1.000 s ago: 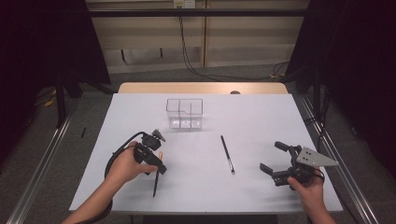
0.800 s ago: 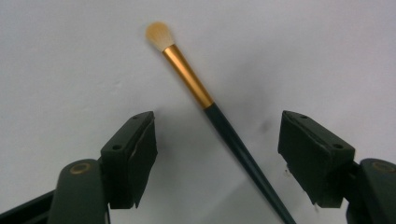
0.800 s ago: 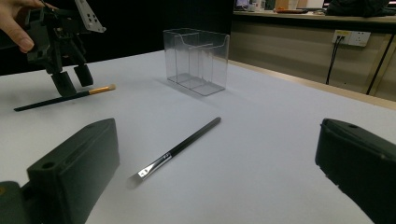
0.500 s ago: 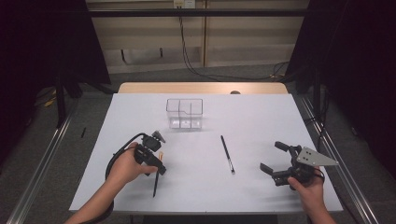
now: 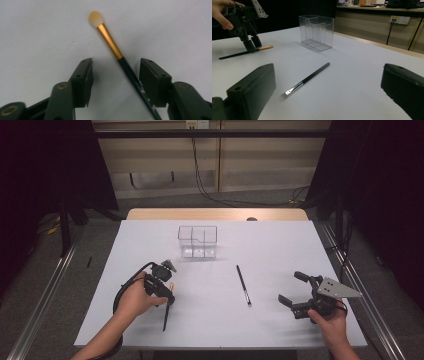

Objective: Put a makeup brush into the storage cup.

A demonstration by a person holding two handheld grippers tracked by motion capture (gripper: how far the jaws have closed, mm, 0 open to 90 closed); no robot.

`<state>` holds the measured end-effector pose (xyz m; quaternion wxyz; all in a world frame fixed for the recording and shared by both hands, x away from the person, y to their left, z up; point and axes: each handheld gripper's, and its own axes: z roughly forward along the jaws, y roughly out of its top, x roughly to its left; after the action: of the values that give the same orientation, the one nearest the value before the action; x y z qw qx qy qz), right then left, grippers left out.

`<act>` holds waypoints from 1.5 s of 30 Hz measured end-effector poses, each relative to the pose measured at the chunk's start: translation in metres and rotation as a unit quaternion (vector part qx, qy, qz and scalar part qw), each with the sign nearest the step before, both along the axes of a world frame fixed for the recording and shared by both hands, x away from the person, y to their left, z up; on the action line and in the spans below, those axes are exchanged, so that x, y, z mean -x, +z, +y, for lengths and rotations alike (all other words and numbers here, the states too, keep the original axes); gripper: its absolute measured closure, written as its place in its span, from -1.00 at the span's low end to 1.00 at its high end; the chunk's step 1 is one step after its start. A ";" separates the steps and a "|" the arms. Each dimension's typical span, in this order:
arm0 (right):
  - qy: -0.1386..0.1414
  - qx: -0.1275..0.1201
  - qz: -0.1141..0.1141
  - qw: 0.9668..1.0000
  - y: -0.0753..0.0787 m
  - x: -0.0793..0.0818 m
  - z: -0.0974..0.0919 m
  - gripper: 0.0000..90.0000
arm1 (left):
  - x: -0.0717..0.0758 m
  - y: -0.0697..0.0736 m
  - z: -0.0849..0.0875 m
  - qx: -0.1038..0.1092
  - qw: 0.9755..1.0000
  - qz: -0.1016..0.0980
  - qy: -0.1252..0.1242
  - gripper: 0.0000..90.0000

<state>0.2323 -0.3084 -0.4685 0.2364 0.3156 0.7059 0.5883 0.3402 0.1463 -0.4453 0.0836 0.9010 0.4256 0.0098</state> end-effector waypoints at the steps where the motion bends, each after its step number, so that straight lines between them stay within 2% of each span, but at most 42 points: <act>1: 0.000 0.000 0.000 1.000 0.000 0.000 0.000 -1.00 | 0.000 0.000 -0.001 -0.008 1.000 -0.004 -0.001 0.10; 4: 0.000 0.001 0.001 1.000 0.000 0.000 0.000 -1.00 | 0.000 0.000 -0.002 -0.015 1.000 -0.005 0.010 0.19; 6: 0.000 0.001 0.001 1.000 0.000 0.000 0.000 -1.00 | 0.000 0.000 -0.002 -0.013 1.000 -0.007 0.018 0.24; 7: 0.001 0.001 0.000 1.000 0.000 0.000 0.000 -1.00 | 0.001 0.000 -0.002 -0.010 1.000 -0.009 0.023 0.40; 10: 0.001 0.001 -0.001 1.000 0.000 0.000 0.000 -1.00 | 0.001 0.000 -0.002 -0.007 1.000 -0.011 0.026 0.49; 11: 0.001 0.001 0.000 1.000 0.000 0.000 0.000 -1.00 | 0.001 0.001 -0.002 0.005 1.000 -0.007 0.029 0.69; 12: 0.001 0.001 -0.001 1.000 0.000 0.000 0.000 -1.00 | 0.001 0.001 -0.002 0.005 1.000 -0.007 0.029 0.83; 20: 0.002 0.002 0.000 1.000 0.000 -0.001 0.000 -1.00 | -0.004 -0.001 0.001 0.017 0.999 0.013 0.034 0.83; 26: 0.003 0.002 0.001 1.000 0.000 0.000 0.000 -1.00 | -0.005 -0.002 -0.006 -0.008 0.999 0.012 0.031 0.82; 29: 0.003 0.002 0.000 1.000 0.000 0.000 0.001 -1.00 | -0.006 -0.002 -0.006 -0.008 0.999 0.019 0.030 0.82; 32: 0.003 0.003 0.001 1.000 0.000 0.000 0.000 -1.00 | -0.008 -0.002 -0.003 0.002 0.999 0.025 0.037 0.84; 34: 0.004 0.002 -0.001 1.000 0.000 0.000 0.000 -1.00 | -0.008 -0.002 -0.002 0.005 0.999 0.025 0.035 0.86; 39: 0.002 0.002 -0.001 1.000 0.001 0.000 -0.001 -1.00 | -0.006 -0.001 -0.007 -0.014 0.999 0.014 0.025 0.88; 41: 0.002 0.002 -0.001 1.000 0.000 0.000 -0.001 -1.00 | -0.007 0.000 -0.006 -0.010 0.999 0.017 0.027 0.88; 42: 0.002 0.002 -0.001 1.000 0.000 0.000 -0.001 -1.00 | -0.008 0.000 -0.004 -0.003 0.999 0.024 0.026 0.88; 45: 0.004 0.003 0.000 1.000 0.000 0.000 0.000 -1.00 | -0.009 0.001 0.001 0.013 0.999 0.025 0.025 0.88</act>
<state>0.2323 -0.3085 -0.4686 0.2349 0.3124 0.7088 0.5872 0.3489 0.1471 -0.4445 0.0844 0.8889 0.4500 -0.0164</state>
